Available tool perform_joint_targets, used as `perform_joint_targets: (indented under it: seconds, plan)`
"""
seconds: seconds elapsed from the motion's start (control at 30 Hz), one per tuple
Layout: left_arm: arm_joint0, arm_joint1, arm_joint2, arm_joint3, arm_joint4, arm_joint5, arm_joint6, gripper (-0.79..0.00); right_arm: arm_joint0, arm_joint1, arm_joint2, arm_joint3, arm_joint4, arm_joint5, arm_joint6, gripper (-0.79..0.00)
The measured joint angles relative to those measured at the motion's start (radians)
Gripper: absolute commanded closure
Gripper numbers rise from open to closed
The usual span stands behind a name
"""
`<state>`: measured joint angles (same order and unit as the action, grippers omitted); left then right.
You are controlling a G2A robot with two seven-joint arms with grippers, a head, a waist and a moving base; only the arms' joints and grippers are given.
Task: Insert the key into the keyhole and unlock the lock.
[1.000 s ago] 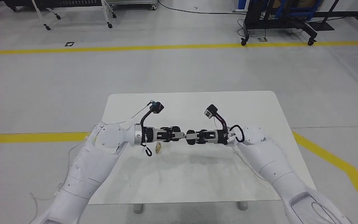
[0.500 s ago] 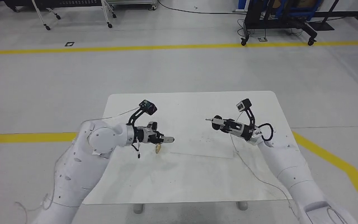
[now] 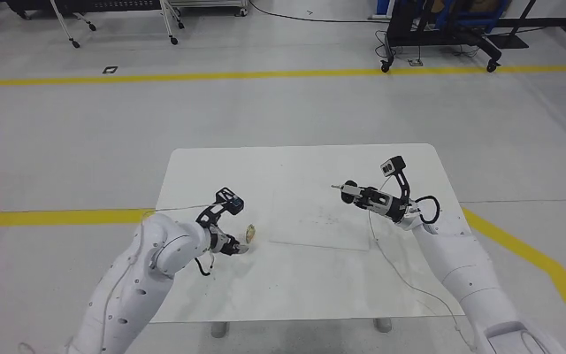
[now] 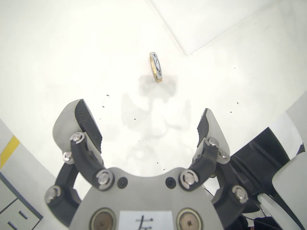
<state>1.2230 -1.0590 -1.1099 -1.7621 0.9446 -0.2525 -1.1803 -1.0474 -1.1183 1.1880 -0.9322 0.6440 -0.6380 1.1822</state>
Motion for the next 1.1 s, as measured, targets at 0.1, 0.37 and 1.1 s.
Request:
perform_joint_targets:
  seconds: [0.1, 0.37, 1.1]
  plan:
    - [-0.037, -0.009, 0.047, 0.047, 0.015, -0.024, 0.031, -0.668, 0.000, 0.000, 0.000, 0.000, 0.000, 0.000, 0.000, 0.000]
    - [-0.126, -0.036, 0.140, 0.146, 0.030, -0.016, 0.086, -0.517, 0.000, 0.000, 0.000, 0.000, 0.000, 0.000, 0.000, 0.000]
    - [-0.229, -0.084, 0.261, 0.252, 0.067, 0.087, 0.042, -0.219, 0.000, 0.000, 0.000, 0.000, 0.000, 0.000, 0.000, 0.000]
